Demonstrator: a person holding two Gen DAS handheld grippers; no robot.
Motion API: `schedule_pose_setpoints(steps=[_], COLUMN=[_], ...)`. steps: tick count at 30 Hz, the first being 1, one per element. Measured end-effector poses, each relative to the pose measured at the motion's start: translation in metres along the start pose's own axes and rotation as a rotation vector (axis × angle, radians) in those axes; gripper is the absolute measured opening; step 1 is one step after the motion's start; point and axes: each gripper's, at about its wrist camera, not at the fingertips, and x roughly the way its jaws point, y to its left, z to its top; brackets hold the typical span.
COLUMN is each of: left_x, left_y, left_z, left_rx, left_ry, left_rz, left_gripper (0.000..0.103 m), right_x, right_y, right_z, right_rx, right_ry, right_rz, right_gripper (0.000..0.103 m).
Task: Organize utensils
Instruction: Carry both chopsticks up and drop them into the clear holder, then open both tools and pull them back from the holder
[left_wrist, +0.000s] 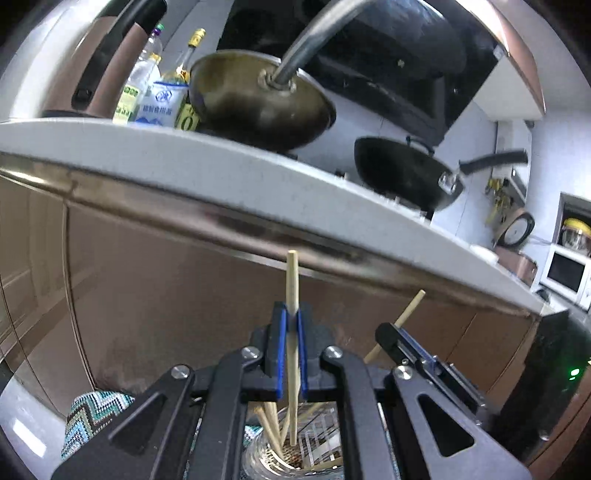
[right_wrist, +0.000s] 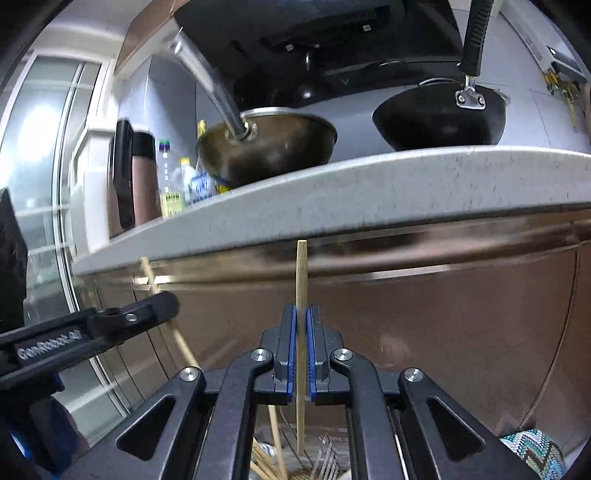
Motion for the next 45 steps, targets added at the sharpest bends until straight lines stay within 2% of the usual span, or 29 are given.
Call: schedule_pose_setpoints(steps=[4,13,15,17,21,24,26,32,45], left_x=[0.009,0.015,0.013,0.008,-0.006,-0.023,-0.035,-0.081,-0.194], left_y=[0.001,0.003,0.002,0.002,-0.001,-0.002,-0.003,-0.003,-0.005], left_z=[-0.017,-0.029,-0.028,-0.027,-0.023,-0.018,-0.015,-0.01,-0.037], left_rx=[0.01,-0.007,-0.004,-0.01,0.003,0.011,0.015,0.068,0.226], left_ry=[0.017,0.023,0.02,0.016,0.003,-0.003,-0.009,0.006,0.088], left_rz=[0.016,0.044,0.045,0.036,0.031,0.029,0.034,0.081,0.183], left_gripper=[0.006,0.007,0.011,0.024,0.033,0.037,0.042,0.051,0.058], right_x=[-0.001,-0.012,-0.018,-0.025,-0.044,-0.063,-0.077,-0.122,-0.211], right_y=[0.002,-0.001,-0.003,-0.006,-0.009,-0.012,-0.014,-0.016,0.007], right_z=[-0.009,-0.011,-0.009,-0.007,0.001,0.007,0.01,0.011,-0.018], right_rx=[-0.029,-0.042,-0.035,-0.021,-0.013,-0.01,-0.004,0.005,0.033], right_ry=[0.024,0.078,0.077,0.069,0.053,0.038,0.027,0.042,0.149], right_rz=[-0.014,-0.007,-0.011,-0.013,-0.027,-0.044,-0.058,-0.102,-0.144], right_gripper=[0.006,0.006,0.011,0.022,0.025,0.031,0.039,0.056,0.069])
